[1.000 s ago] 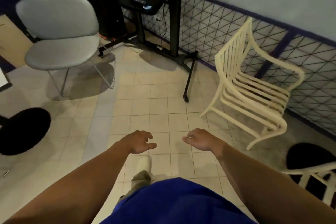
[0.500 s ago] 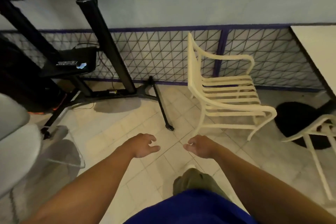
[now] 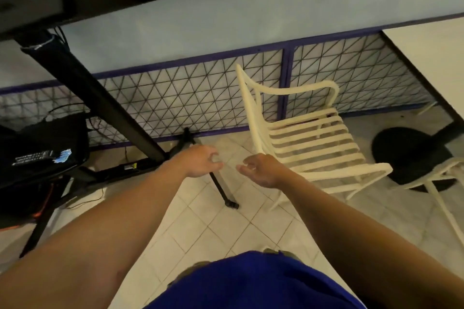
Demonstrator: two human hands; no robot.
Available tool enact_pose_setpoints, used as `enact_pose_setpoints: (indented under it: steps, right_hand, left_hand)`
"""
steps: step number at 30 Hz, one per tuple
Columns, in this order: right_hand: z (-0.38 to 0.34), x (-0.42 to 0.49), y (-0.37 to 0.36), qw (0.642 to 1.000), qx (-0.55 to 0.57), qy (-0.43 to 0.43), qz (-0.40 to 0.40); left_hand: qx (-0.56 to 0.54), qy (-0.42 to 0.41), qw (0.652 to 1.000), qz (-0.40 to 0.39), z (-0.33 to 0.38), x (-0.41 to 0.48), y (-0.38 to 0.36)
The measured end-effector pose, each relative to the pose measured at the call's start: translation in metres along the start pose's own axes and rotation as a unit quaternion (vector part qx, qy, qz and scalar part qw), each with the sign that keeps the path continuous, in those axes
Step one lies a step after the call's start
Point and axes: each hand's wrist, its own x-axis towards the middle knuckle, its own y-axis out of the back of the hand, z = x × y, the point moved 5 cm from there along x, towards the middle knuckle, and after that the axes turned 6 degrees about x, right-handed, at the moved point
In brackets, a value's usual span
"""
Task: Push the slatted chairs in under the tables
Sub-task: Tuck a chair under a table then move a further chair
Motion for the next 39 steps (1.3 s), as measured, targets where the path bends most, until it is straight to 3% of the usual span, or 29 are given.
enact_pose_setpoints:
  steps: [6, 10, 17, 26, 34, 39]
  right_hand:
    - [-0.007, 0.053, 0.047, 0.993, 0.05, -0.048, 0.091]
    - [0.014, 0.088, 0.053, 0.977, 0.083, -0.126, 0.151]
    - [0.037, 0.132, 0.027, 0.93, 0.159, -0.271, 0.19]
    - [0.052, 0.183, 0.005, 0.887, 0.16, -0.392, 0.183]
    - [0.055, 0.202, 0.011, 0.862, 0.148, -0.446, 0.191]
    - [0.053, 0.201, 0.015, 0.877, 0.133, -0.419, 0.193]
  left_hand:
    - [0.097, -0.071, 0.993, -0.017, 0.01, 0.096, 0.076]
    - [0.206, -0.161, 0.965, -0.02, 0.032, 0.171, 0.109]
    - [0.368, -0.322, 0.872, -0.037, 0.067, 0.285, 0.13]
    - [0.501, -0.395, 0.758, -0.138, 0.073, 0.381, 0.117]
    - [0.503, -0.436, 0.73, -0.157, 0.07, 0.414, 0.109]
    - [0.51, -0.425, 0.736, -0.135, 0.068, 0.423, 0.104]
